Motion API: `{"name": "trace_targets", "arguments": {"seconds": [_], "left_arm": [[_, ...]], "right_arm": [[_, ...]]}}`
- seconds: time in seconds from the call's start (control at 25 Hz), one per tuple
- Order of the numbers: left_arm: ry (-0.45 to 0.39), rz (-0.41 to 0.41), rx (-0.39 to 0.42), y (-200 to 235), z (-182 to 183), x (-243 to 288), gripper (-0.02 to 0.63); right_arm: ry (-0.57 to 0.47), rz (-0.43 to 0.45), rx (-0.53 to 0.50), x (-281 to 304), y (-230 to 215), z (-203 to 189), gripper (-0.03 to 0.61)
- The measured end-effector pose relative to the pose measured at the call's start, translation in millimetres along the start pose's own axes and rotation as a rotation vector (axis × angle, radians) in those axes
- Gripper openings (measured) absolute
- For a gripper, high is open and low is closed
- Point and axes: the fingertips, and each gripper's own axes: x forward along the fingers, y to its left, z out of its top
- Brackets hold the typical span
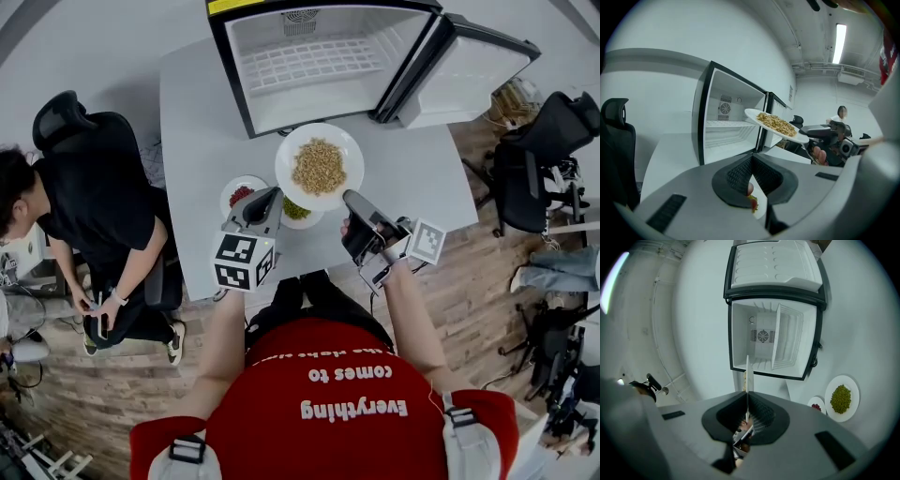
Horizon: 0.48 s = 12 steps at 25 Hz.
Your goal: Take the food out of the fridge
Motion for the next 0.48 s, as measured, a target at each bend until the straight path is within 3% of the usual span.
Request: {"name": "trace_targets", "arguments": {"seconds": [0.48], "left_arm": [[-0.013,0.01,0.005,1,6,-2,0.0]], "right_arm": [[0.021,0.019,-0.024,4,12,0,0.019]]}}
